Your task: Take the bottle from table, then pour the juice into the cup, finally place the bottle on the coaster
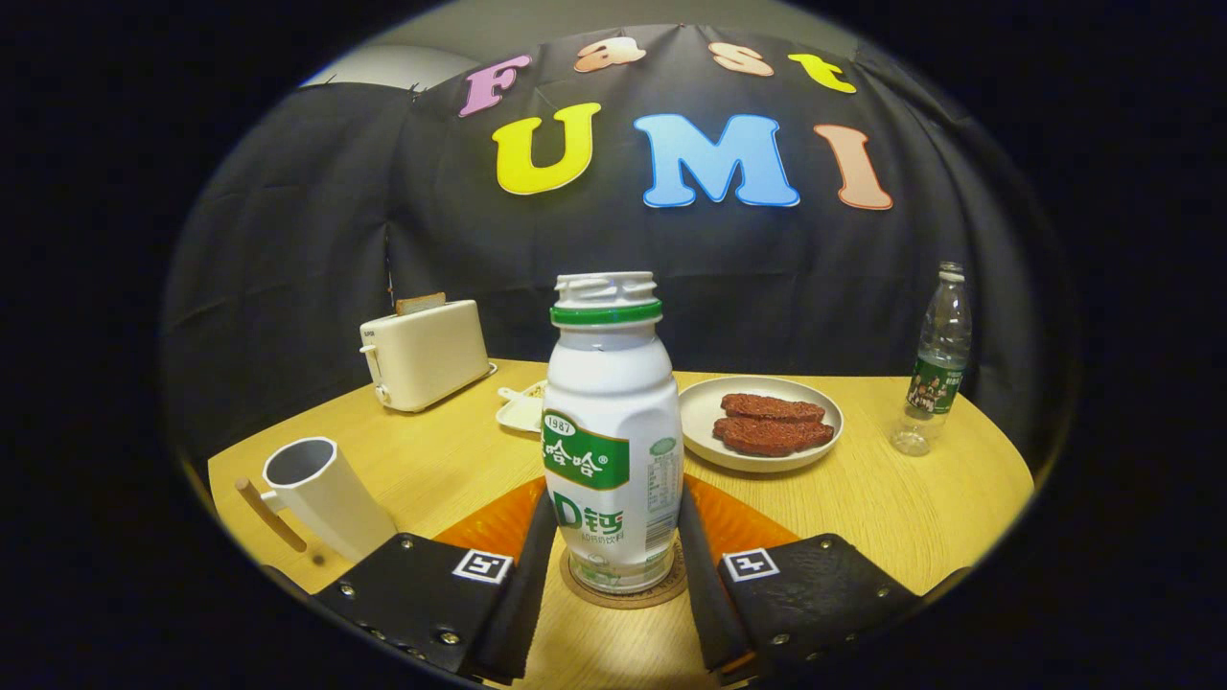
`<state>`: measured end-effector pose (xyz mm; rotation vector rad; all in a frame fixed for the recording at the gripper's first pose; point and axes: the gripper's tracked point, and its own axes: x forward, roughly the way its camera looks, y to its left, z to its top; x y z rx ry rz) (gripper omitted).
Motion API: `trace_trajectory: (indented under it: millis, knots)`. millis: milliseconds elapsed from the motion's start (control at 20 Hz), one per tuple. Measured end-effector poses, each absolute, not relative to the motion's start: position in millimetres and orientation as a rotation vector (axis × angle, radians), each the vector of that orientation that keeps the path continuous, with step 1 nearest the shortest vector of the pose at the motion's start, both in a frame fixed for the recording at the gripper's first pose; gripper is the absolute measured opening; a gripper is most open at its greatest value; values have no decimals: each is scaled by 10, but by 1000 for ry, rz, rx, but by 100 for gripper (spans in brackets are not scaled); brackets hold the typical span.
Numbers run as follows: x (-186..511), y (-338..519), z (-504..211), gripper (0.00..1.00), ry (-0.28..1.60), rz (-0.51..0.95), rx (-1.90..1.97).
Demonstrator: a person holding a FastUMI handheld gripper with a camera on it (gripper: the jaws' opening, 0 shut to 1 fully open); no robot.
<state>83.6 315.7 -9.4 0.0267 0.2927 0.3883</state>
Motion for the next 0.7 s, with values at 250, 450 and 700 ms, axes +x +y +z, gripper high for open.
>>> trace_trajectory:
  millis: [250,450,700]
  knots:
    - [809,3167,-101,66,267,387,24]
    - [814,3173,-108,65,255,384,19]
    - [798,3186,-106,66,247,385,16]
